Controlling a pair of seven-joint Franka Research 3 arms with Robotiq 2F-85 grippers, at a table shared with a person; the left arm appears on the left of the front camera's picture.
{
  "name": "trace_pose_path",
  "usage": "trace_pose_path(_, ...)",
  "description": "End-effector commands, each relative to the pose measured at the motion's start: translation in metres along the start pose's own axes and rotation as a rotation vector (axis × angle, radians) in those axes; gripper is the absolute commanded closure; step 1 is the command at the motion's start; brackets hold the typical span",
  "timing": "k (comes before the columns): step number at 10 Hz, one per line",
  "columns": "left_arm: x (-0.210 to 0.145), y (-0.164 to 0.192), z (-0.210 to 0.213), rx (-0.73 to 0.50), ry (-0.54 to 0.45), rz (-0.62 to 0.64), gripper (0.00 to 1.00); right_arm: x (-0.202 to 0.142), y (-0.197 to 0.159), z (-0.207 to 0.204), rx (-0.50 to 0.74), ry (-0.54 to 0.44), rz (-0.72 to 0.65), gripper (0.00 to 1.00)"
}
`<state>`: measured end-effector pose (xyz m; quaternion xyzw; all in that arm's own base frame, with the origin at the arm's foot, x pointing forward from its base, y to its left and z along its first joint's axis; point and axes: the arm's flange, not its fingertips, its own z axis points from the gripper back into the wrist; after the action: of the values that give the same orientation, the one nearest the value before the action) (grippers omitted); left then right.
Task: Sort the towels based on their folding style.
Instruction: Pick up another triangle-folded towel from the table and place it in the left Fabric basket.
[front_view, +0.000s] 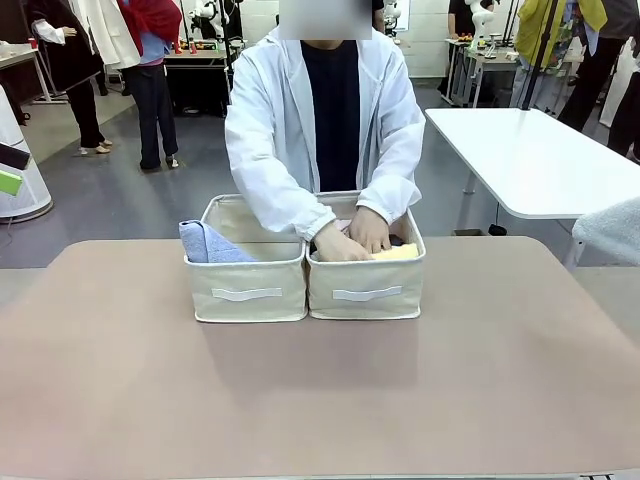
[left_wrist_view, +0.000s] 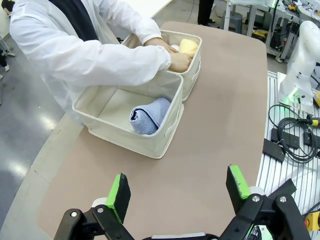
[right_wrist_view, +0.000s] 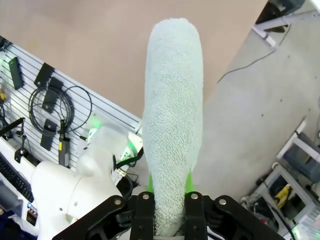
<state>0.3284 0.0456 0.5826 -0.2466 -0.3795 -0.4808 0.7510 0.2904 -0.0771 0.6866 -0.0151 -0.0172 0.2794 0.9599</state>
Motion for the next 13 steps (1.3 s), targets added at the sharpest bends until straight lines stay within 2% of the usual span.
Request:
trace_pose_path(1,0.0,0.001,0.001,-0.005,-0.005,-0.002,0.0,0.021,0.003,0.009,0.027,-0.005,-0.007,0.79)
trace_pose_path(4,0.0,0.001,0.001,-0.005,-0.005,-0.002,0.0,0.097,0.032,0.031,0.037,0.007,0.101,0.79)
trace_pose_path(6,0.0,0.001,0.001,-0.005,-0.005,-0.002,0.0,0.142,0.055,0.026,0.0,0.079,0.162,0.79)
trace_pose_path(11,0.0,0.001,0.001,-0.005,-0.005,-0.002,0.0,0.167,0.069,0.017,0.022,0.1,0.211,0.79)
trace_pose_path(13,0.0,0.001,0.001,-0.005,-0.005,-0.002,0.0,0.19,0.087,0.016,0.043,0.081,0.258,0.79)
